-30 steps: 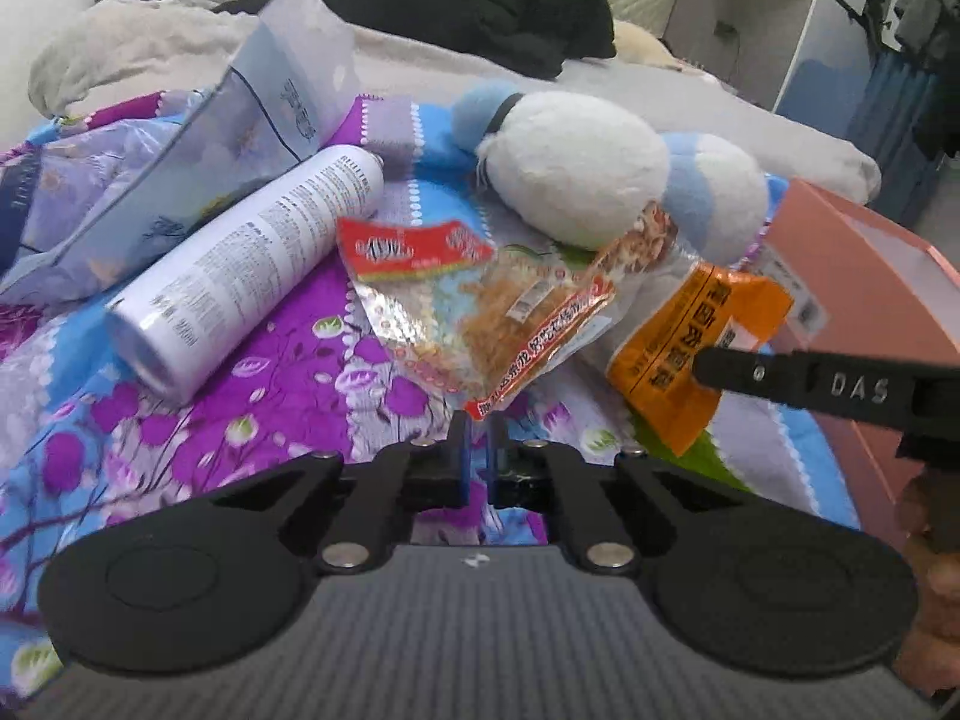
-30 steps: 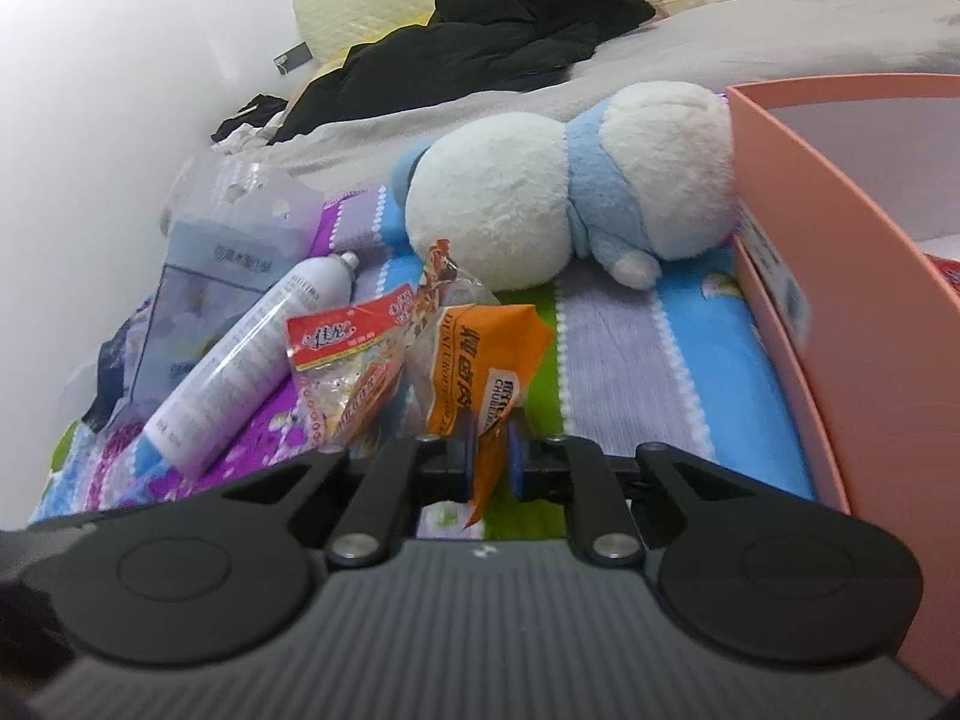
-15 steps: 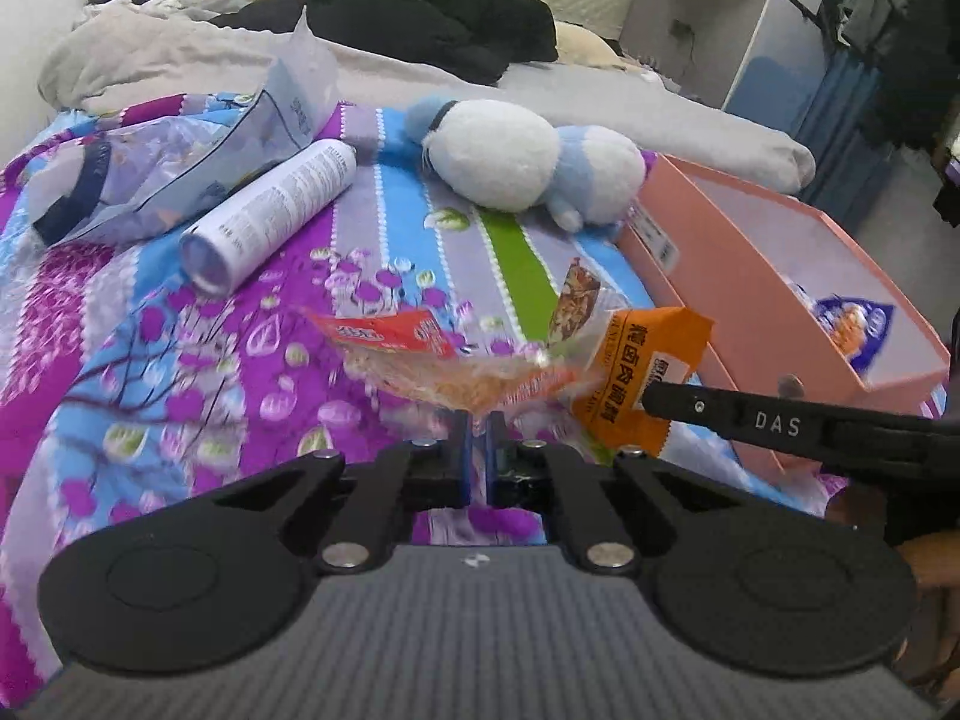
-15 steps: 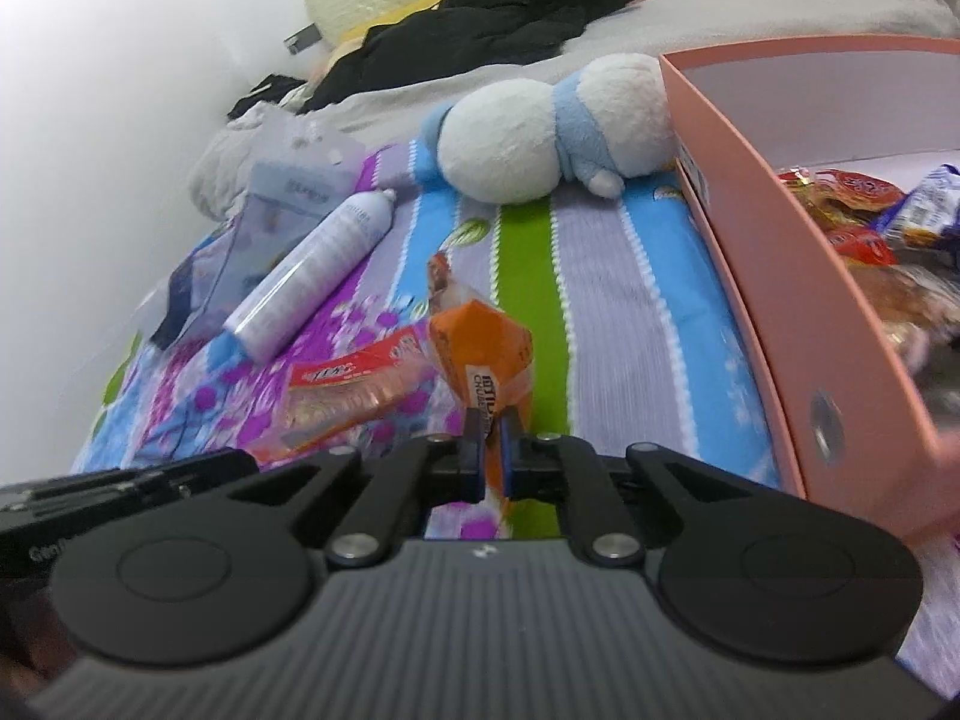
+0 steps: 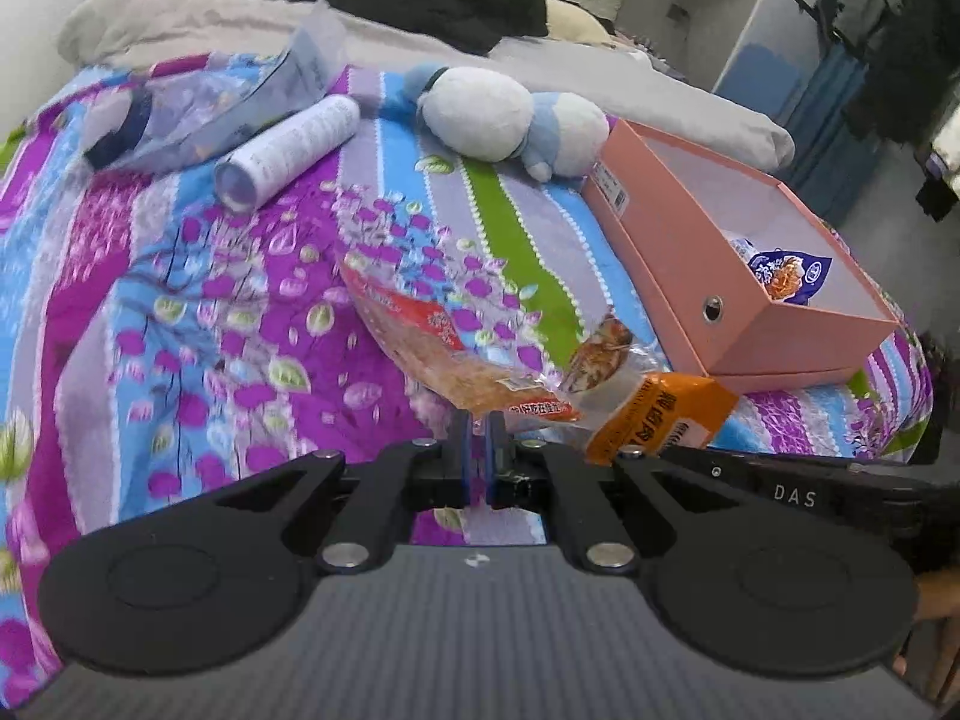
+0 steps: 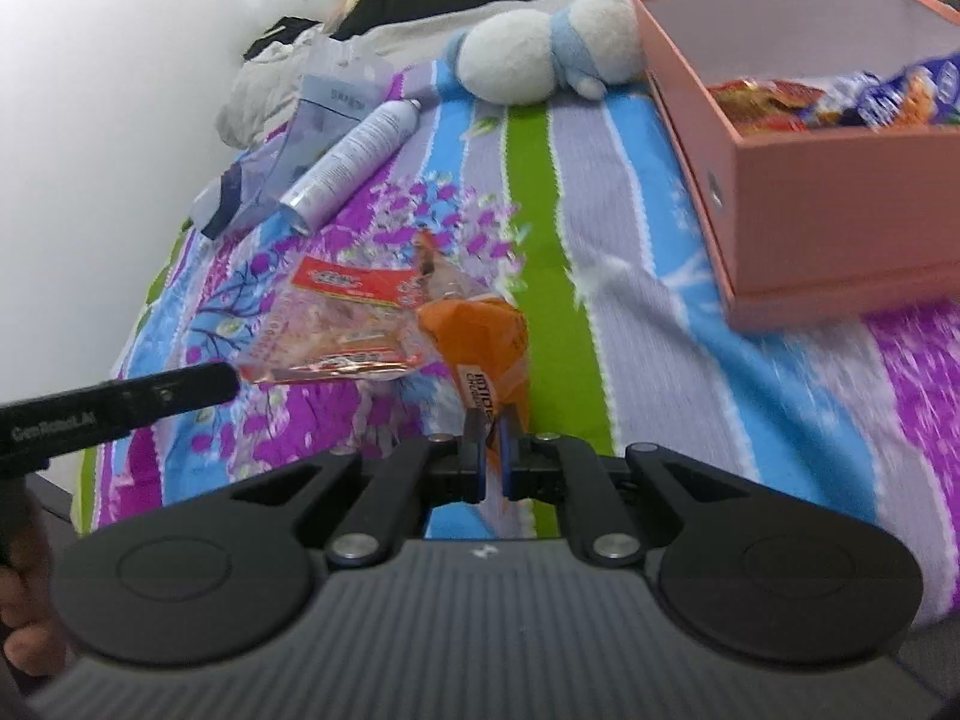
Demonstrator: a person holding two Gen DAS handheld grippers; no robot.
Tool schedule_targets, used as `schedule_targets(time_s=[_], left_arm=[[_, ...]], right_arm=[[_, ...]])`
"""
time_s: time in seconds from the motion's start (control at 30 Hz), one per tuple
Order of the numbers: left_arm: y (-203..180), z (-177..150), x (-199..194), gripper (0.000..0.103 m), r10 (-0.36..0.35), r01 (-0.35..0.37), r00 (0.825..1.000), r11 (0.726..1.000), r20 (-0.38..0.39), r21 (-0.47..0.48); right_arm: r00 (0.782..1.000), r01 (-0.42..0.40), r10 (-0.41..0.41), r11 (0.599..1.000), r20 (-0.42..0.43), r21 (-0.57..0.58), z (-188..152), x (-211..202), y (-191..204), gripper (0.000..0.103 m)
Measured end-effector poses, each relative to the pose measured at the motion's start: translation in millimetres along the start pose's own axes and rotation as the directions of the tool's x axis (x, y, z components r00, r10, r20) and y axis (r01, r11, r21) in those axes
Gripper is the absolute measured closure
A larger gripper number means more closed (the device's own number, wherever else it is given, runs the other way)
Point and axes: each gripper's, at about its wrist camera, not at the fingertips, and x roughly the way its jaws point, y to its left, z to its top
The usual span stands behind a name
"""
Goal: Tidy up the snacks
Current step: 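Lift the red-top snack in left tool while right lifts the orange pack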
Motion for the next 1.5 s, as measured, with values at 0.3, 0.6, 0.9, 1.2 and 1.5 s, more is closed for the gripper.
schedule_targets(time_s=[0.3, 0.6, 0.9, 1.2, 1.5], left_arm=[[12.2, -27.9, 8.9, 0.097, 0.069, -0.075, 0.992, 0.995, -0.101, -0.062], [14.5, -26.1, 16.9, 0.02, 0.028, -0.039, 0.997, 0.988, -0.073, -0.148], [9.6, -1.6, 64.9, 0.009, 0.061, -0.084, 0.989, 0.979, -0.132, -0.184], [1.8, 2.0, 107.4, 0.006, 0.153, -0.179, 0.972, 0.974, -0.176, -0.139], [5.5, -3.1, 133.5, 0.0, 0.178, -0.209, 0.958, 0.97, -0.225, -0.123]], right_arm=[[0.999, 0.032, -0.032, 0.999, 0.004, -0.02, -7.7, -5.3, -10.3, 0.09], [0.995, 0.082, -0.074, 0.986, 0.061, -0.146, -14.3, -17.9, -11.6, 0.021], [0.989, 0.136, -0.112, 0.933, 0.092, -0.334, -4.1, 1.6, -12.9, 0.021], [0.992, 0.127, -0.105, 0.876, 0.073, -0.464, 3.9, 36.4, -4.2, 0.019], [0.991, 0.132, -0.133, 0.877, 0.031, -0.462, -6.8, 55.7, -6.9, 0.017]])
